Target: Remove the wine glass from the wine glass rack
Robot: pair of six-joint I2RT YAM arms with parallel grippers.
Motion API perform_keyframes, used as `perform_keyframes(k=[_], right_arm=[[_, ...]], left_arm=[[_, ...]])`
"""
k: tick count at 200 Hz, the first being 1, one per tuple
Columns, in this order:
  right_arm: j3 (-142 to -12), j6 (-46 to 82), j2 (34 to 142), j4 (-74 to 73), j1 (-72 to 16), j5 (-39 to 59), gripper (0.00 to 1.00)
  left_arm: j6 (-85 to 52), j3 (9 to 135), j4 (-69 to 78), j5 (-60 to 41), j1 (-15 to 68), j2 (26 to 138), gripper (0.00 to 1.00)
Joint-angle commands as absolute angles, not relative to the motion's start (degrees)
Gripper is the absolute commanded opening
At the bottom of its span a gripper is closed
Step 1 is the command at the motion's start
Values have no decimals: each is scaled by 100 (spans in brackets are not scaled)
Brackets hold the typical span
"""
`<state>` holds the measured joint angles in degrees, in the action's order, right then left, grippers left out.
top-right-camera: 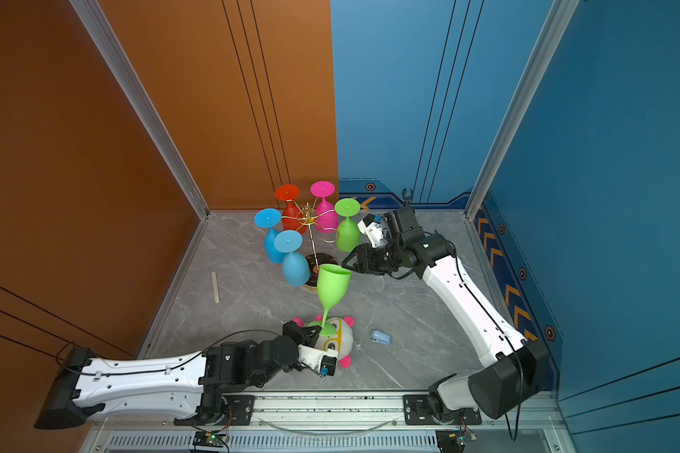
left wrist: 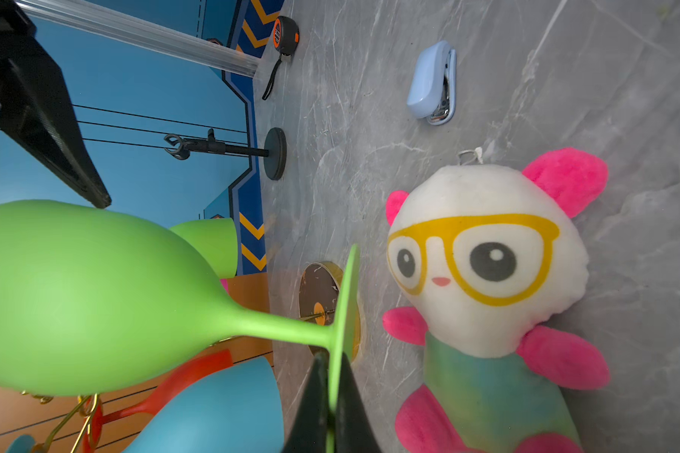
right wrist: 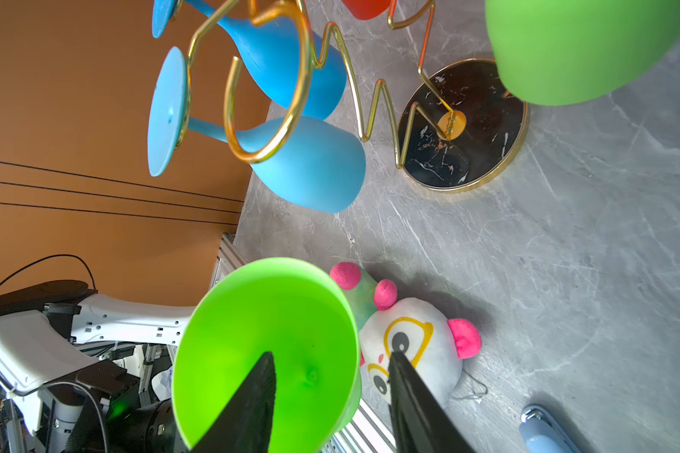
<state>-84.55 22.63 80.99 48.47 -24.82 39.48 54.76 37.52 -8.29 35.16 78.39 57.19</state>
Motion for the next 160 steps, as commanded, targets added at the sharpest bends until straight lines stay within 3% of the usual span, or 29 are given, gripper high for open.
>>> perform_keyframes(k=[1,160], right_arm=[[-8663,1905,8189,5359,-2577,4027,46],[-8688,1556,8240,5770,-2681,3995,9]], left_arm=[[6020,3651,-392,3988,7922,5761,0],[7116,3480,-23,4905,7979,6199,0]])
